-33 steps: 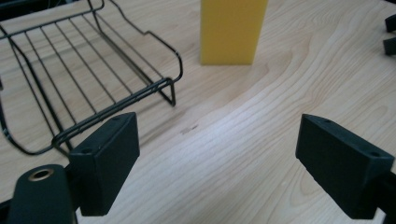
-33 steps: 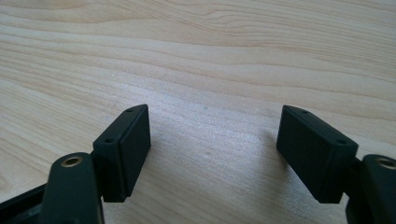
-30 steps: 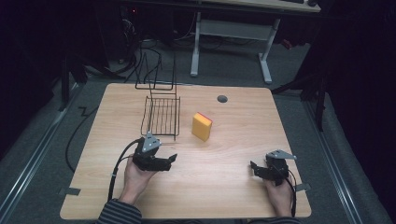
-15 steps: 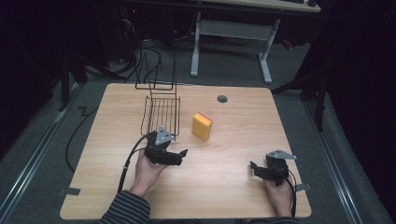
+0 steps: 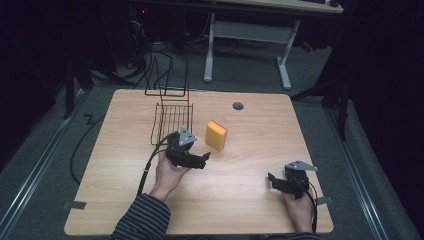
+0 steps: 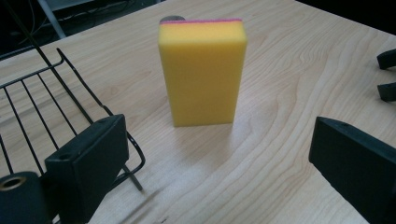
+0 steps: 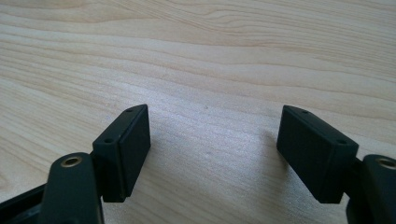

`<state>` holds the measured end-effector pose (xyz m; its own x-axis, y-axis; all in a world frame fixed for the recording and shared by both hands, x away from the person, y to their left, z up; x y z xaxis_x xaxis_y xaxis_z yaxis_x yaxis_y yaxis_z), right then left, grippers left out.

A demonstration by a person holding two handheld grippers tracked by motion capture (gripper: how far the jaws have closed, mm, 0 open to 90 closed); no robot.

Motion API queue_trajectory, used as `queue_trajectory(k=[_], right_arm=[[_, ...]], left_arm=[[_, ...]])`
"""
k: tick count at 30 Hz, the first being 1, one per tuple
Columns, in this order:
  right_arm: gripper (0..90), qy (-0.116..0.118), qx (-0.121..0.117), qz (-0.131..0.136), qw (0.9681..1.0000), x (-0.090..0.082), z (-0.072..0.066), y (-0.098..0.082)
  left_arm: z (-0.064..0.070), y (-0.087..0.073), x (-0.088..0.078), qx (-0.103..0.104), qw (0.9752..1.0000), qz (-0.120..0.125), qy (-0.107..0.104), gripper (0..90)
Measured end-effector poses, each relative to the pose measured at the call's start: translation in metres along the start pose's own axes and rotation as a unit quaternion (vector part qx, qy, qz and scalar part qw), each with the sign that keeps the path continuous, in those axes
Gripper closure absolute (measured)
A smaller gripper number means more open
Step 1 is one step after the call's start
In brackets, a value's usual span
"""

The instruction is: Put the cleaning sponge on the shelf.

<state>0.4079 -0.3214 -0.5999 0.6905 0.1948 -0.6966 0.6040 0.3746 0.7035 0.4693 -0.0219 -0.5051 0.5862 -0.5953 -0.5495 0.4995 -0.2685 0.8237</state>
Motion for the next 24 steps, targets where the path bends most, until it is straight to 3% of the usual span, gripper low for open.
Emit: queue_trajectory(k=[16, 24], right_arm=[[26.2, 0.0, 0.0, 0.0, 1.0, 0.0, 0.0, 0.0], [26.2, 0.0, 0.0, 0.0, 1.0, 0.0, 0.0, 0.0]], left_arm=[[0.0, 0.021, 0.026, -0.025, 0.9997, 0.001, -0.005, 0.5], [0.003, 0.033, 0.042, -0.018, 0.9998, 0.006, -0.002, 0.2]])
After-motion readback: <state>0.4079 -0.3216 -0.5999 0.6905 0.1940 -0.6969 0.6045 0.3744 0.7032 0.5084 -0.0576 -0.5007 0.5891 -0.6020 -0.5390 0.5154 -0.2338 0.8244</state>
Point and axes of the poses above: each handheld gripper's, and its own axes: x roughly forward along the jaws, y roughly out of its top, z roughly to its right, the point moved 10 cm from there along x, roughly forward along the jaws, and after that the axes turned 10 degrees about -x, right-handed, at the moved point
